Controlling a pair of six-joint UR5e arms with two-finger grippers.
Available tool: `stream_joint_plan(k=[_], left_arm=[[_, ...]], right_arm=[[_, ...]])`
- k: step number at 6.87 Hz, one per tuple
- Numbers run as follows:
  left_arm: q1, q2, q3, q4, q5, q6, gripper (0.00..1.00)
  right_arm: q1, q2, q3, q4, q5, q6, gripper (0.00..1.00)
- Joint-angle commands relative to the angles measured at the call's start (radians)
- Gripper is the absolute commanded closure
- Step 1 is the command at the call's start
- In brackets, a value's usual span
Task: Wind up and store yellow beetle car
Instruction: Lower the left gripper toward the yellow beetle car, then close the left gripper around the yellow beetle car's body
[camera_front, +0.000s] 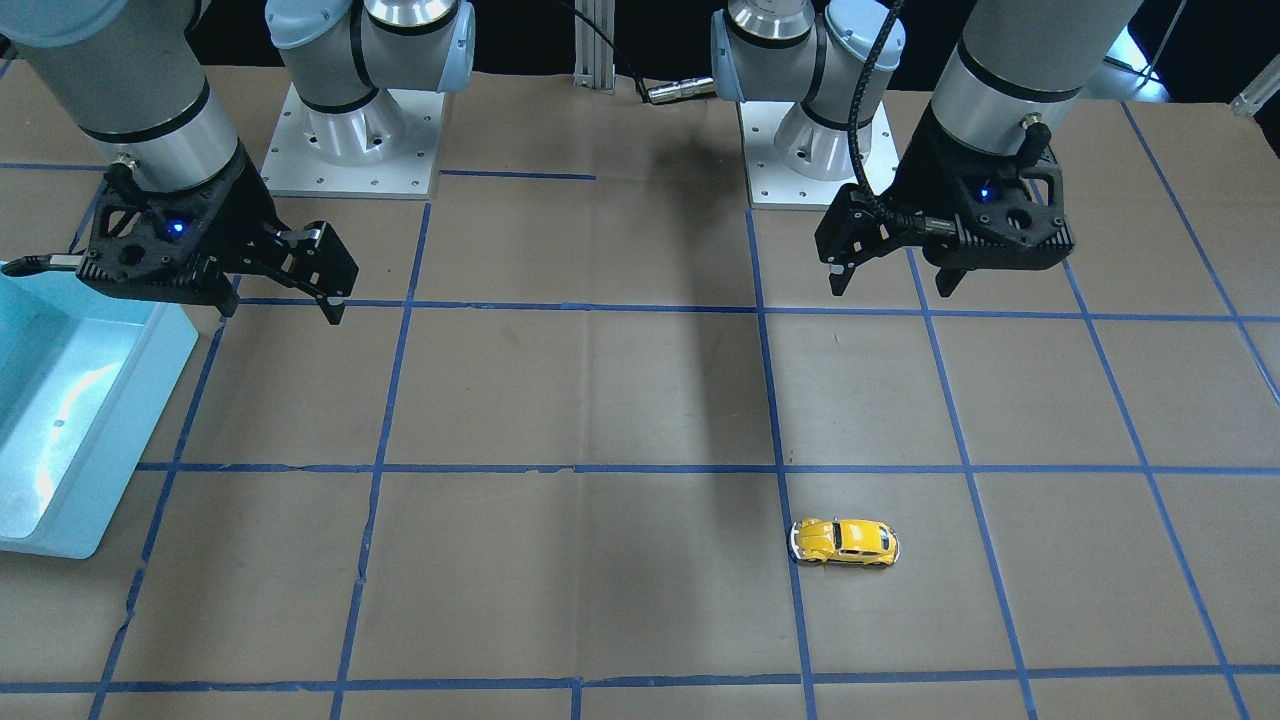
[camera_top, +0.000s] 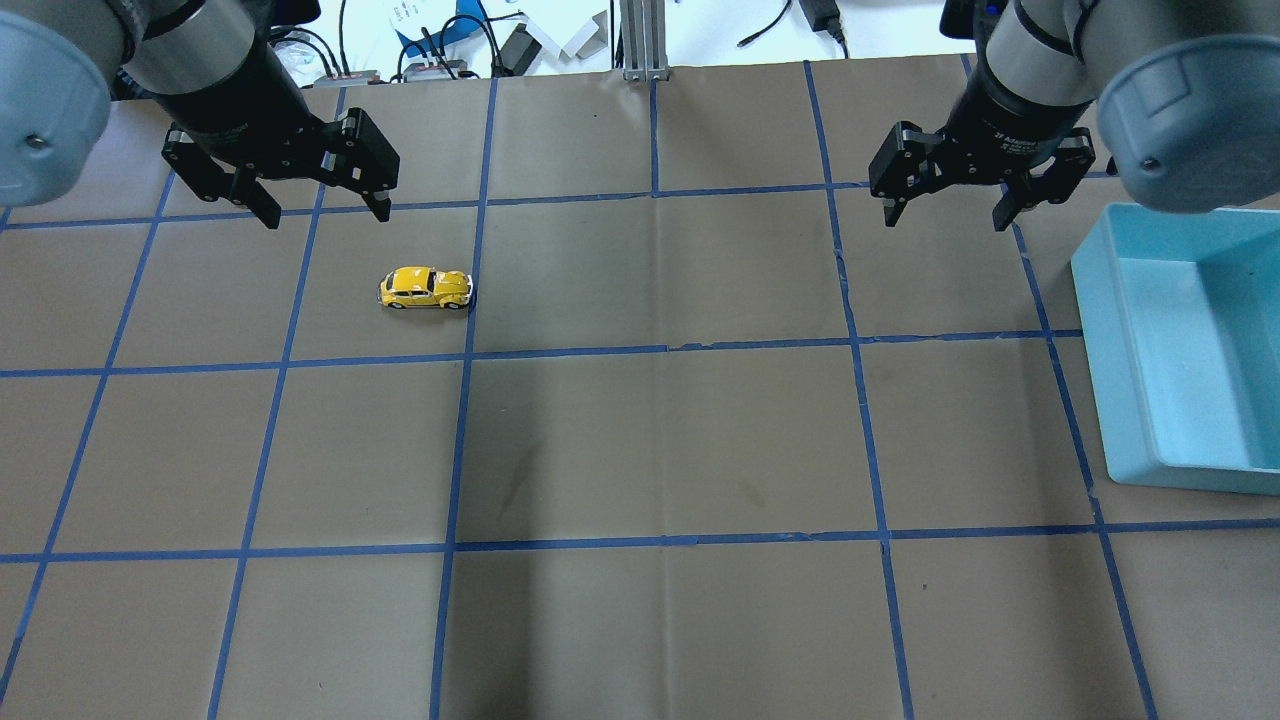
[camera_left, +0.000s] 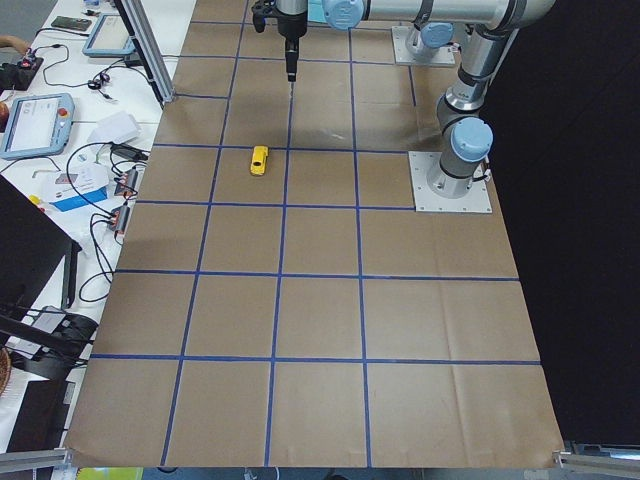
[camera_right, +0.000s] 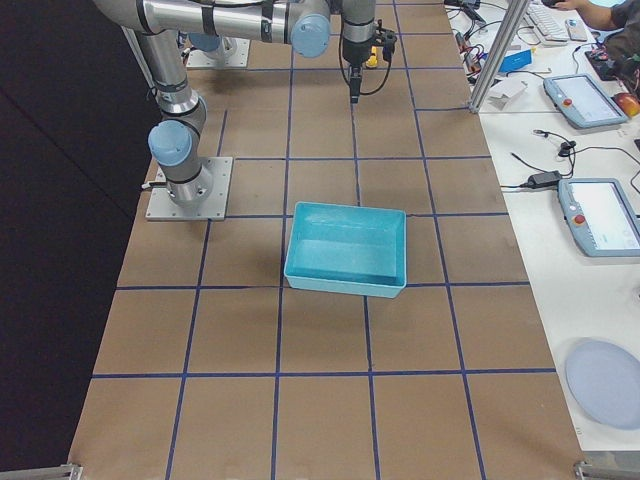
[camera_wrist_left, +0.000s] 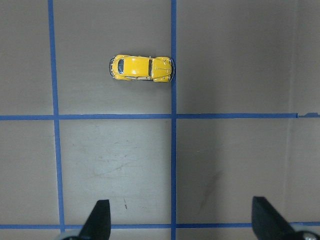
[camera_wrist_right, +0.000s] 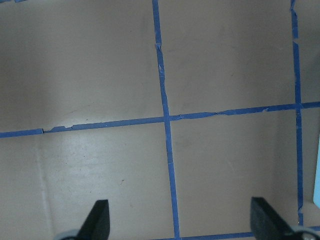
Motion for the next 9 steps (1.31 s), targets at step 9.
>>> stream_joint_plan(k=[9], left_arm=[[0.021,-0.221,-0.192,0.374,-0.004,0.956,0.00]], right_arm=[[0.001,-0.001,0.000,0.001,0.000,-0.001,0.00]])
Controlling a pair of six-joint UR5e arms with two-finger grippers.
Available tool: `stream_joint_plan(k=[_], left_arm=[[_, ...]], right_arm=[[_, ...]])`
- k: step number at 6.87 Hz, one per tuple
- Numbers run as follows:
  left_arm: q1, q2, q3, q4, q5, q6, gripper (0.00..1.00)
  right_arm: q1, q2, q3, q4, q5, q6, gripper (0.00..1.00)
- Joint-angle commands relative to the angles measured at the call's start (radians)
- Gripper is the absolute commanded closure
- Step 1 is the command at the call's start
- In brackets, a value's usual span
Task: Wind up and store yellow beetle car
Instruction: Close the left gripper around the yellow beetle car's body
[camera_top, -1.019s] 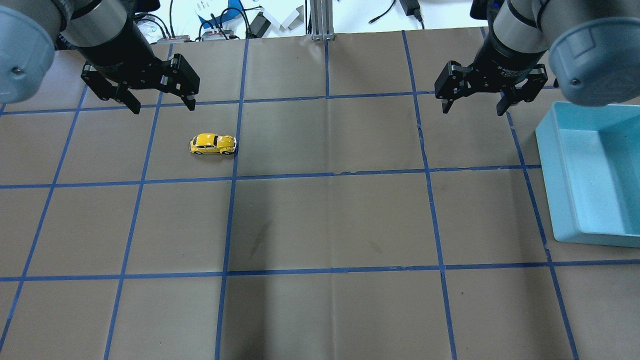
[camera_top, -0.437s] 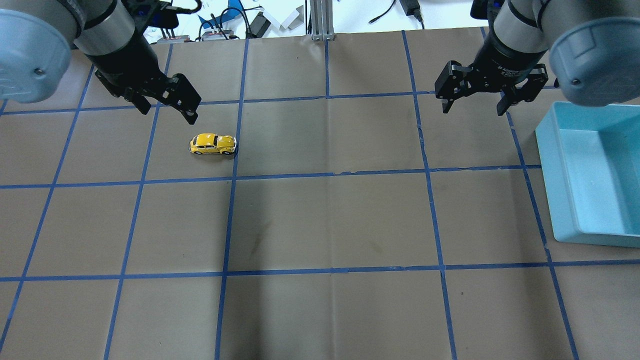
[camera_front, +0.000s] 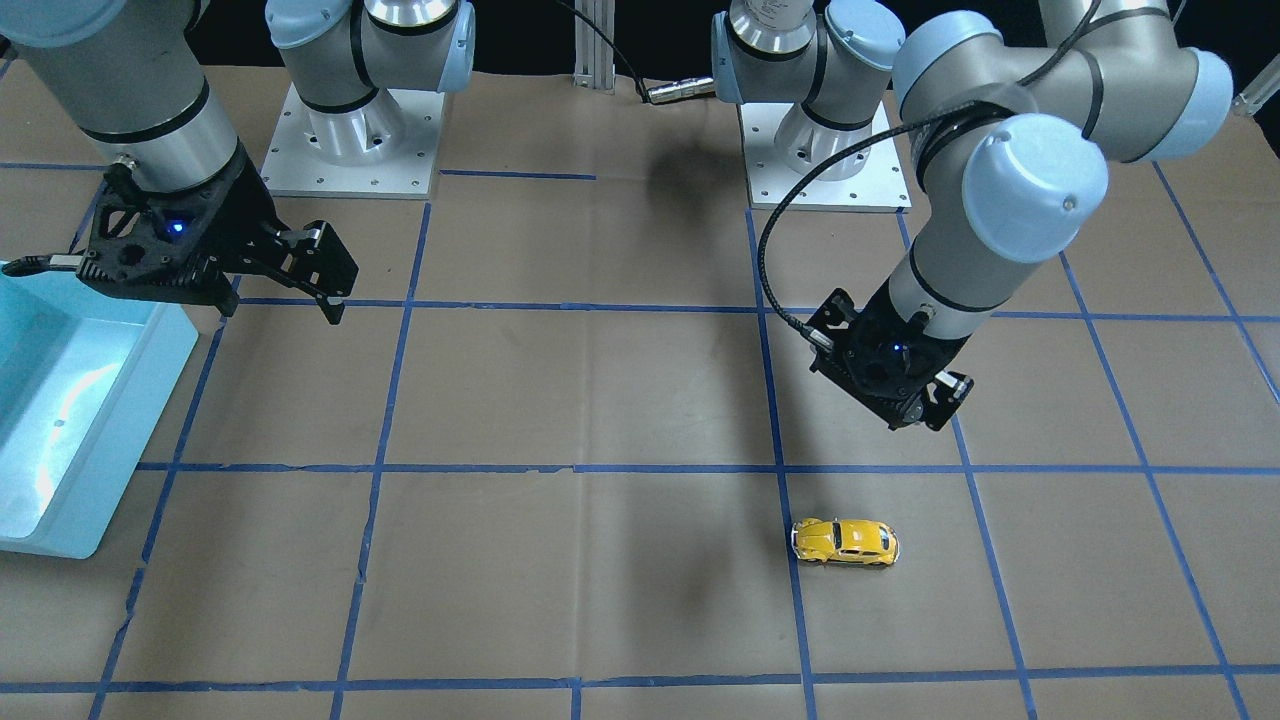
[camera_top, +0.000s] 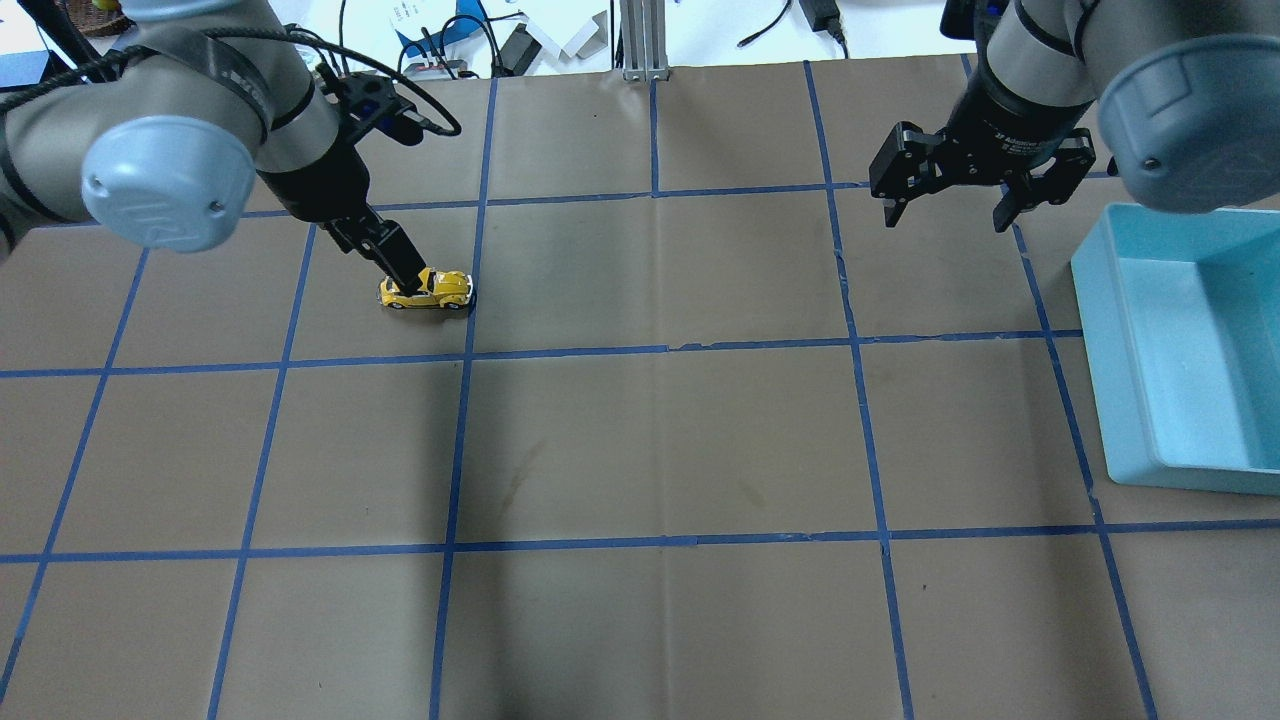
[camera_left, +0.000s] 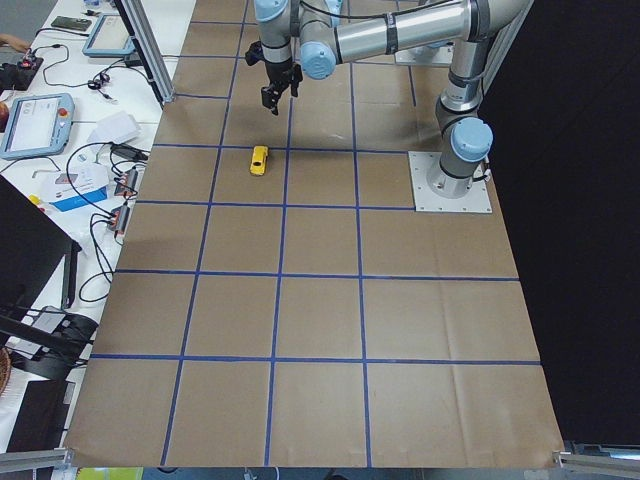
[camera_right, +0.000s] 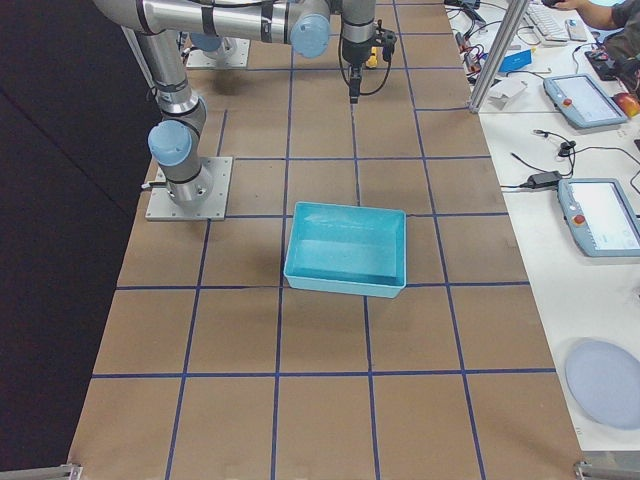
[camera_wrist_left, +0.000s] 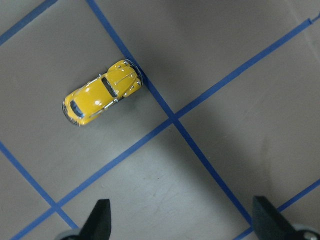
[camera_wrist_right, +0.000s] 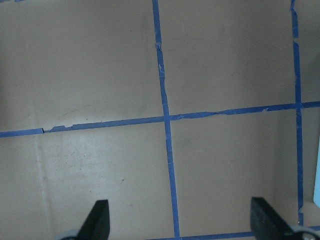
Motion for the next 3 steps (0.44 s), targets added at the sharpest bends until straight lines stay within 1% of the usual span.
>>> stream_joint_plan(k=[1,2,3], left_arm=[[0.000,-0.085,-0.039,0.176,0.032,0.273,0.00],[0.009,-0.142,-0.019,0.219,0.033,0.470,0.00],[0.017,-0.179,-0.025,0.286,0.035,0.611,0.00]], right_arm=[[0.001,0.004,0.000,0.001,0.000,0.000,0.00],[0.003,0.004,0.000,-0.001,0.000,0.003,0.00],[0.003,0.004,0.000,-0.001,0.000,0.002,0.00]])
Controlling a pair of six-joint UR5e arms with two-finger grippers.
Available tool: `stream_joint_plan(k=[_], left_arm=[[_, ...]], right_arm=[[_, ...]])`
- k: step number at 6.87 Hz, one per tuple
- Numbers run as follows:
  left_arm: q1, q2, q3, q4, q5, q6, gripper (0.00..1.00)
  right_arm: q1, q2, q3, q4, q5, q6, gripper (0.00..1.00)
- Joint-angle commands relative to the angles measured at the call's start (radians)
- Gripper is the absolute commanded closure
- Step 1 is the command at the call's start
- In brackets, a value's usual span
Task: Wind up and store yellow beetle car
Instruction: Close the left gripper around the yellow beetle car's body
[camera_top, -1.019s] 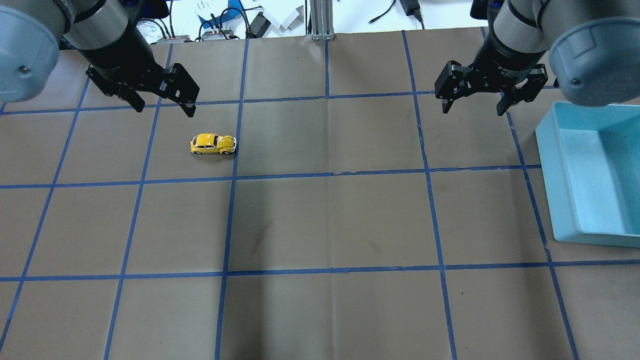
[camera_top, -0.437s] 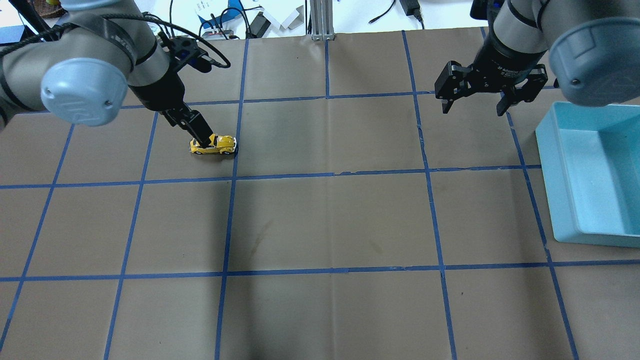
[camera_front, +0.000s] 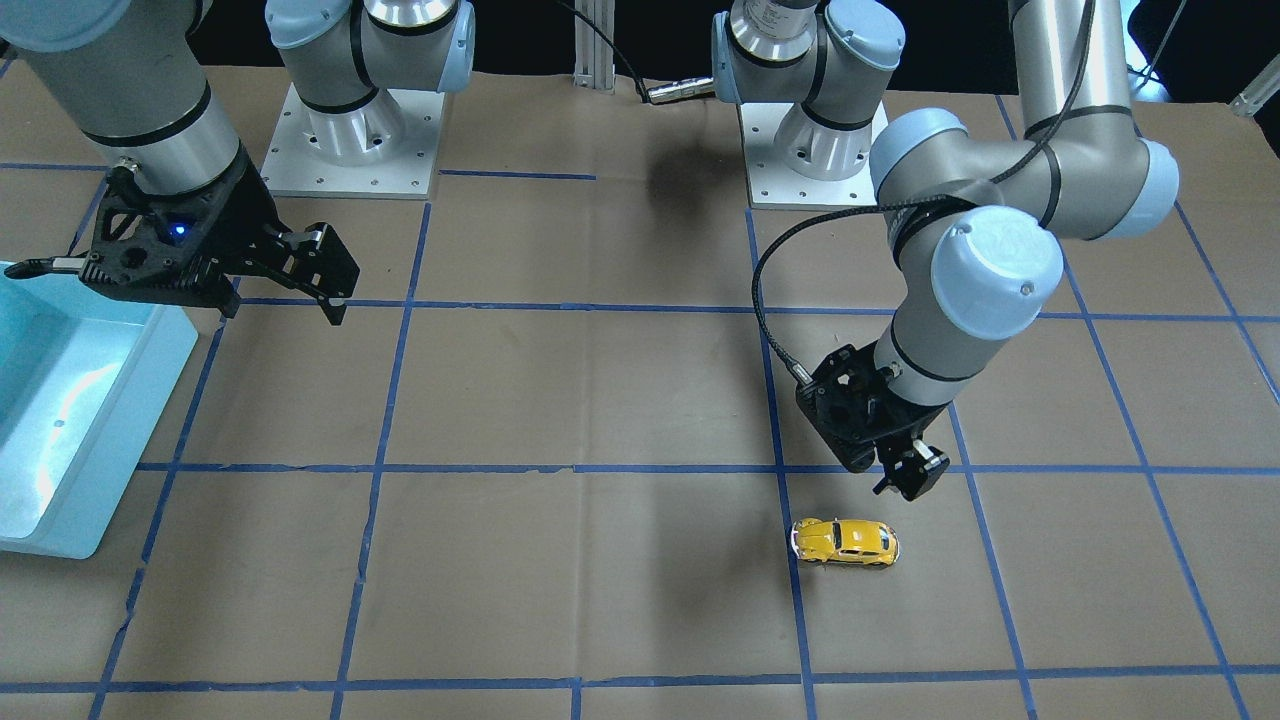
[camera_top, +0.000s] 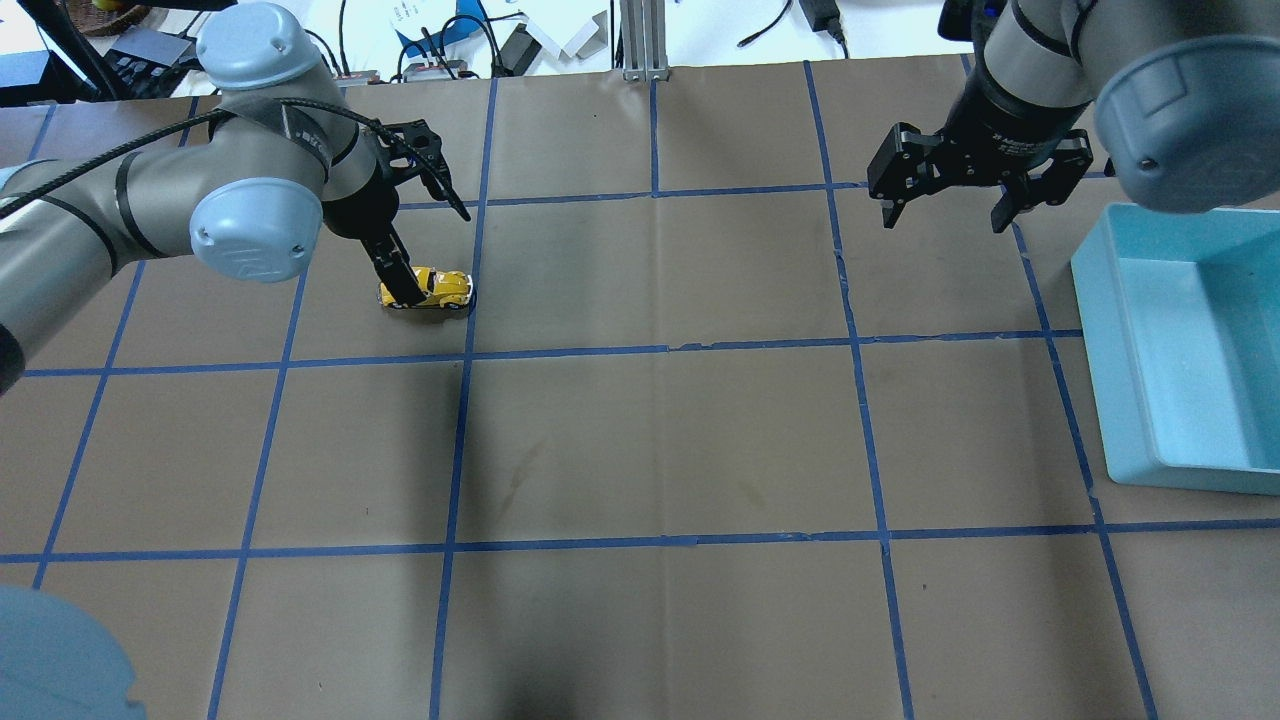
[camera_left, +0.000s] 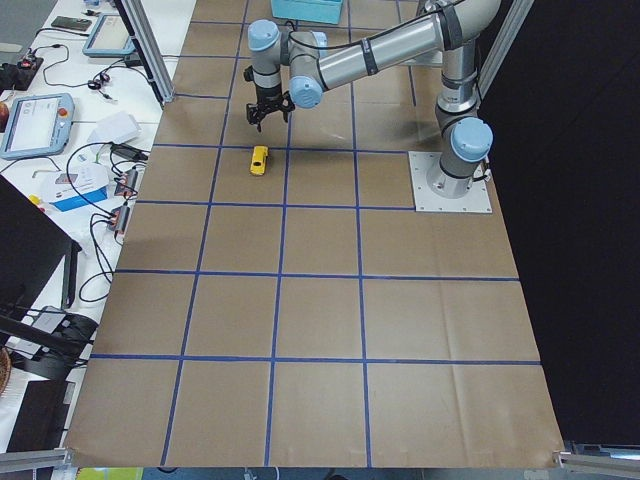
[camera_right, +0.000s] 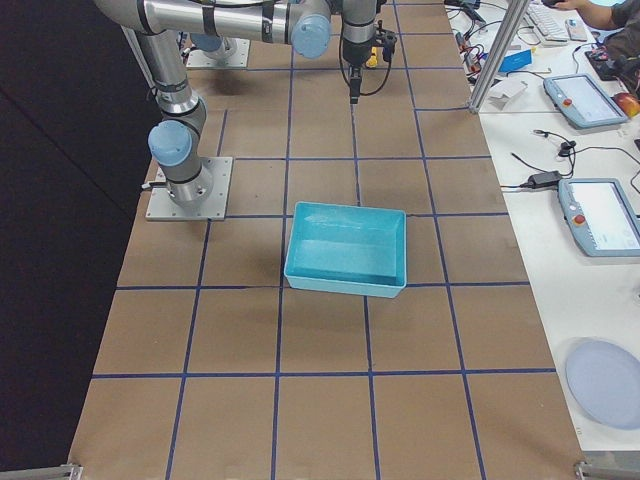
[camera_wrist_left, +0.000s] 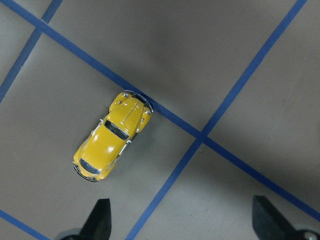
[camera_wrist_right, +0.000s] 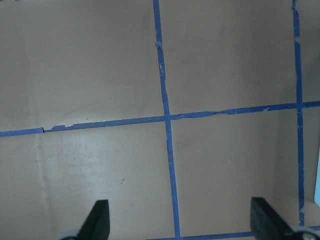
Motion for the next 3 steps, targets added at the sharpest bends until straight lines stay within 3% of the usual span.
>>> stream_joint_plan(k=[1,3], left_arm=[[0.009,-0.075,0.002,0.116,0.005,0.305,0.00],[0.010,-0.112,-0.018,0.154,0.005,0.351,0.00]], right_arm=[[0.004,0.000,0.000,-0.002,0.002,0.004,0.00],[0.005,0.000,0.000,-0.002,0.002,0.008,0.00]])
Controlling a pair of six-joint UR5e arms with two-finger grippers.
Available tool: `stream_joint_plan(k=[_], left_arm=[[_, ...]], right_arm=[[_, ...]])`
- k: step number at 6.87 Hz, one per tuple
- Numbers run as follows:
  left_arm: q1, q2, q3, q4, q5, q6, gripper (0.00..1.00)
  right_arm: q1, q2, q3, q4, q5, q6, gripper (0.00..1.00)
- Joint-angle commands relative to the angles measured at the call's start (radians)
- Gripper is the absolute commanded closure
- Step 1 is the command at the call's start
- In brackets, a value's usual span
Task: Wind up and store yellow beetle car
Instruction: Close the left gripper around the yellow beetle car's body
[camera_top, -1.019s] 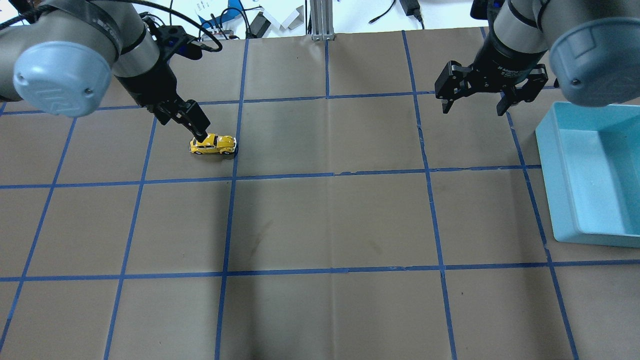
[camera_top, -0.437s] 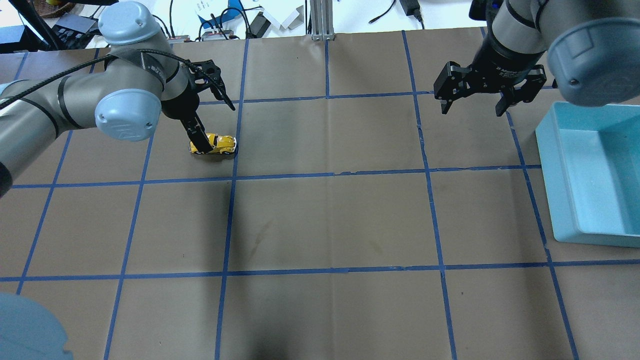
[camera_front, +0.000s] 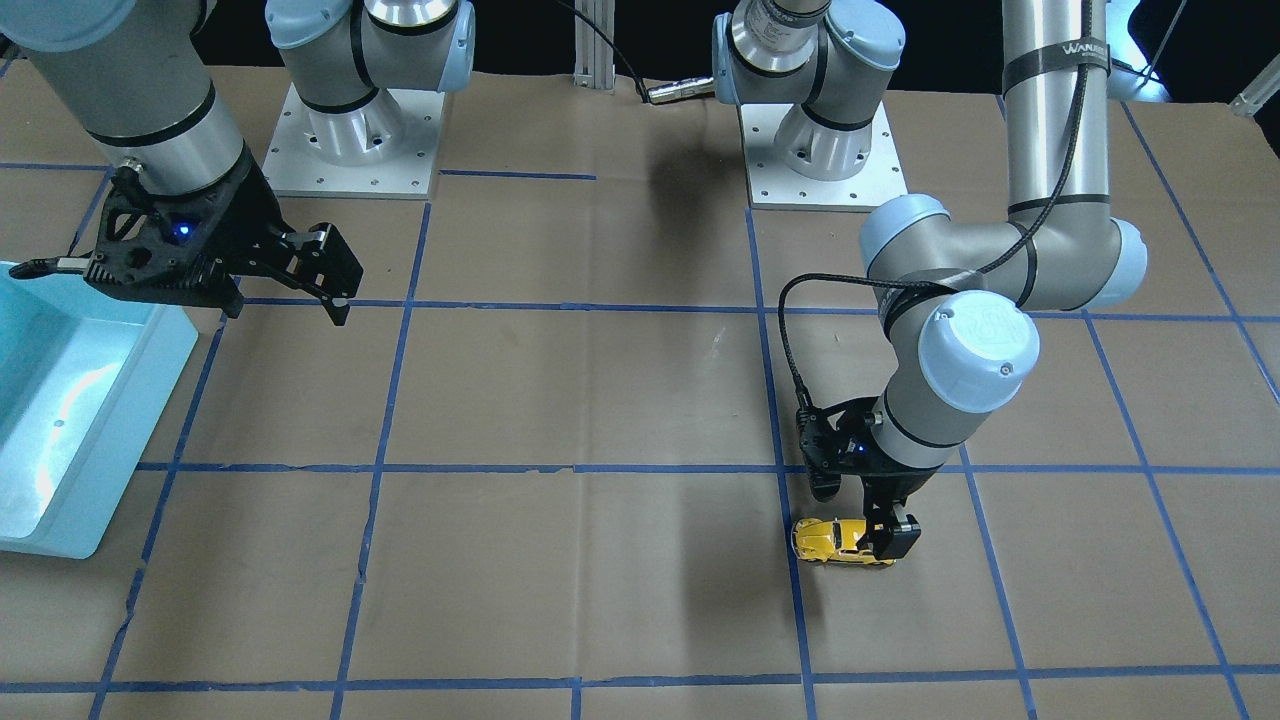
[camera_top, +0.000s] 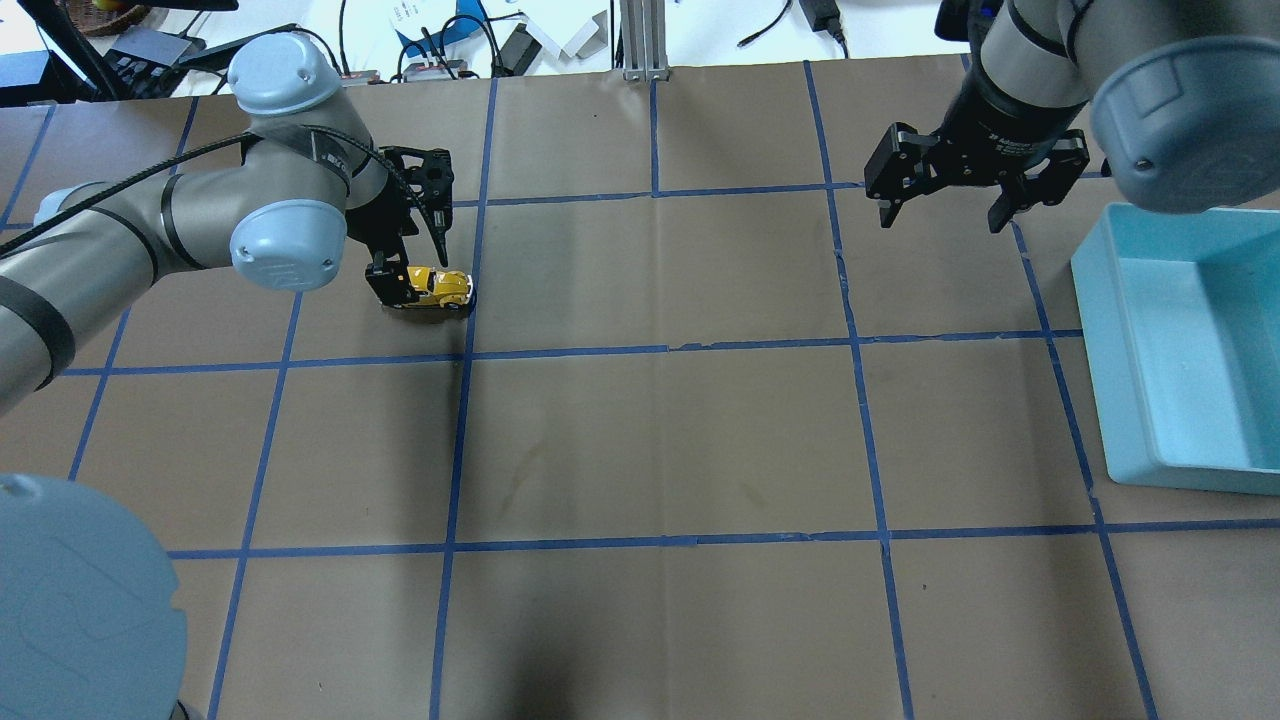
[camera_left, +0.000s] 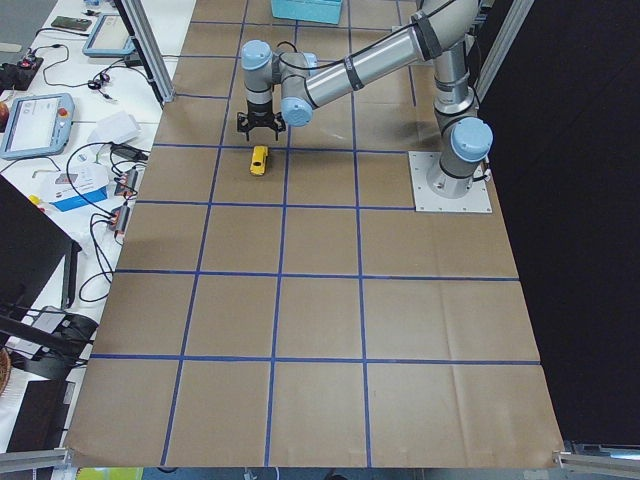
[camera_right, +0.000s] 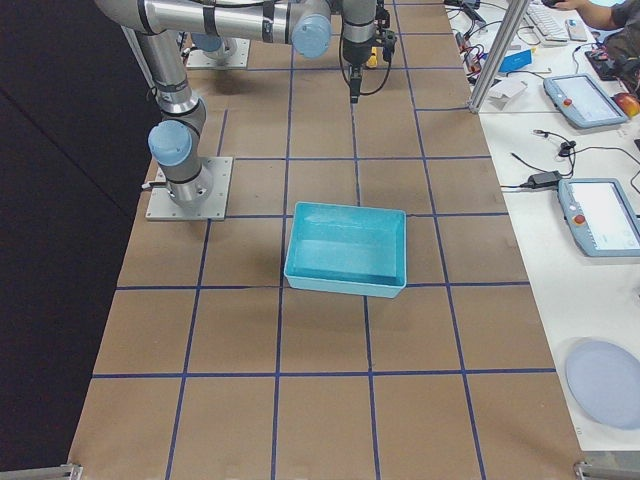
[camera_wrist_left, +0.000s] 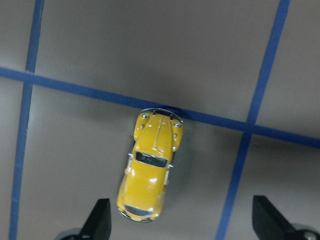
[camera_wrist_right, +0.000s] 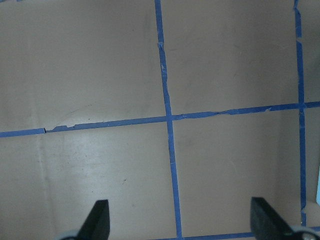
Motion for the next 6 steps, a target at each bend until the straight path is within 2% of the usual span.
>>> stream_joint_plan(k=[1,6], left_arm=[[0.001,-0.049,0.001,0.036,-0.001,0.033,0.00],[0.031,-0.095,0.016,0.082,-0.014,0.030,0.04]], right_arm=[[0.001,-0.001,0.000,0.000,0.000,0.004,0.00],[0.001,0.000,0.000,0.002,0.000,0.002,0.00]])
